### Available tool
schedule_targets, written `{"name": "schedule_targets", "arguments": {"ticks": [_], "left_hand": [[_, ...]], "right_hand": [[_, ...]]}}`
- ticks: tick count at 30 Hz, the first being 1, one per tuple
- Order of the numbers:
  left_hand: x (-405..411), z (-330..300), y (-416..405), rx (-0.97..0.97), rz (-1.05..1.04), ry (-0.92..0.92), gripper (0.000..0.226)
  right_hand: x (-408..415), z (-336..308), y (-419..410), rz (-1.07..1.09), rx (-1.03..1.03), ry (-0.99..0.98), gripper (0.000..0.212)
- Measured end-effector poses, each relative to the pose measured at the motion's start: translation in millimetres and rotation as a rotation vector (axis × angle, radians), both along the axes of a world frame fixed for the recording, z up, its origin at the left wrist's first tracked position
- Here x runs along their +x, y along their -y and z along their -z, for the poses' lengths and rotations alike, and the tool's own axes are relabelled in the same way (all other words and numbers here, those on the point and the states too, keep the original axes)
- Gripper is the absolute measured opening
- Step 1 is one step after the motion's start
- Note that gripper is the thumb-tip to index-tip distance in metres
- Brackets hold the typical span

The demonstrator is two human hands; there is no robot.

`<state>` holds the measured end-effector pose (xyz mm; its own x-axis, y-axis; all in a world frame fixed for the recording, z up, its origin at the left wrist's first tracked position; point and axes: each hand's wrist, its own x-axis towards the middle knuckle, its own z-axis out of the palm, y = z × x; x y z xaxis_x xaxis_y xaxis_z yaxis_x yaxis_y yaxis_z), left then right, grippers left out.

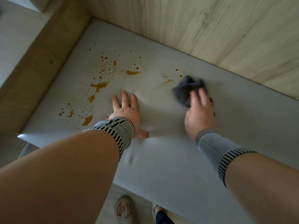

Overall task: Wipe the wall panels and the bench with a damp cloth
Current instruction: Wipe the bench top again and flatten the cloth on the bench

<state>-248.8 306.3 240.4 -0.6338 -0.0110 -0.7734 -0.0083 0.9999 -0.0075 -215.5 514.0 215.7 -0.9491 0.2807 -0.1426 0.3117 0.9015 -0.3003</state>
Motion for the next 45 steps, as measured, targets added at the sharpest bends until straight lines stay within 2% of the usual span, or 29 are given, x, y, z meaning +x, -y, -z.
{"name": "schedule_targets", "arguments": {"ticks": [2, 3, 4, 5, 8, 10, 12, 14, 16, 18, 20, 22, 24, 26, 29, 30, 31, 34, 35, 36, 37, 40, 42, 43, 45], "left_hand": [[-0.3, 0.2, -1.4, -0.004, 0.000, 0.006, 0.151], [-0.5, 0.0, -1.8, -0.006, 0.000, 0.008, 0.151], [-0.7, 0.2, -2.0, -0.007, 0.003, 0.010, 0.151], [-0.9, 0.2, -2.3, -0.007, 0.004, 0.011, 0.151], [-1.6, 6.4, -0.7, -0.017, 0.029, 0.003, 0.153], [-2.1, 9.8, 0.3, -0.041, 0.070, -0.001, 0.155], [-2.0, 8.5, 0.1, -0.030, 0.054, 0.009, 0.153], [-1.9, 3.9, -1.2, -0.007, 0.014, 0.017, 0.151], [-1.9, 1.1, -2.7, -0.014, 0.002, 0.030, 0.151], [-2.6, 0.9, -4.0, -0.030, 0.005, 0.040, 0.151], [-3.4, 1.5, -4.3, -0.036, 0.005, 0.049, 0.151], [-3.3, 1.8, -4.2, -0.037, 0.010, 0.047, 0.152], [-3.2, 1.5, -3.6, -0.035, 0.011, 0.046, 0.152], [-3.2, 1.5, -4.2, -0.027, 0.008, 0.048, 0.152], [-3.2, 0.8, -4.2, -0.022, 0.008, 0.052, 0.151], [-2.8, 0.3, -4.1, -0.019, 0.007, 0.053, 0.151], [-2.6, 0.1, -3.6, -0.016, 0.003, 0.055, 0.151], [-3.0, 0.6, -4.1, -0.008, -0.009, 0.064, 0.150], [-3.6, 0.7, -4.1, -0.006, -0.013, 0.068, 0.150], [-3.6, 0.7, -3.9, -0.005, -0.016, 0.073, 0.151], [-3.5, 0.9, -3.8, -0.004, -0.016, 0.074, 0.151], [-3.3, -0.3, -3.5, -0.006, -0.017, 0.068, 0.150], [-2.9, -2.1, -3.5, -0.007, -0.017, 0.067, 0.150], [-2.8, -2.6, -3.7, -0.007, -0.015, 0.067, 0.149], [-2.7, -2.3, -3.7, -0.008, -0.014, 0.070, 0.149]], "right_hand": [[-16.3, -2.5, -1.3, 0.332, 0.004, 0.045, 0.060], [-22.2, -4.4, 6.2, 0.412, 0.005, 0.069, 0.060], [-25.1, -5.7, 18.1, 0.403, 0.006, 0.073, 0.058], [-25.4, -5.4, 30.8, 0.313, 0.005, 0.027, 0.055], [-7.1, -3.3, 68.0, -0.150, -0.105, -0.132, 0.046], [-0.5, -17.6, 74.3, -0.267, -0.334, -0.086, 0.045], [-11.4, -29.7, 60.0, -0.128, -0.471, -0.117, 0.038], [-29.0, -31.7, 30.7, 0.082, -0.456, -0.137, 0.033], [-45.5, -34.1, -3.9, 0.306, -0.381, -0.117, 0.038], [-52.8, -37.0, -28.6, 0.537, -0.211, -0.078, 0.041], [-56.8, -32.4, -39.0, 0.617, -0.180, -0.070, 0.044], [-60.0, -29.4, -24.2, 0.504, -0.228, -0.049, 0.049], [-57.7, -20.3, -0.8, 0.304, -0.189, -0.019, 0.053], [-50.2, -10.0, 23.6, -0.002, -0.095, -0.038, 0.049], [-37.5, 1.5, 35.7, -0.506, -0.071, -0.095, 0.041], [-39.8, 4.4, 27.1, -0.544, -0.040, -0.116, 0.040], [-45.2, 5.5, 15.8, -0.458, -0.010, -0.111, 0.040], [-69.1, -3.7, -14.4, 0.245, -0.011, 0.016, 0.046], [-75.8, -7.5, -12.8, 0.401, -0.030, 0.061, 0.049], [-78.9, -10.2, -3.5, 0.414, -0.012, 0.092, 0.052], [-79.8, -12.2, 9.7, 0.315, 0.018, 0.091, 0.053], [-65.2, -13.5, 49.5, -0.262, -0.028, 0.021, 0.054], [-54.1, -14.0, 53.7, -0.590, -0.079, 0.078, 0.054], [-53.4, -13.2, 45.6, -0.654, -0.062, 0.102, 0.053], [-58.9, -9.3, 20.5, -0.543, 0.043, 0.077, 0.052]]}}
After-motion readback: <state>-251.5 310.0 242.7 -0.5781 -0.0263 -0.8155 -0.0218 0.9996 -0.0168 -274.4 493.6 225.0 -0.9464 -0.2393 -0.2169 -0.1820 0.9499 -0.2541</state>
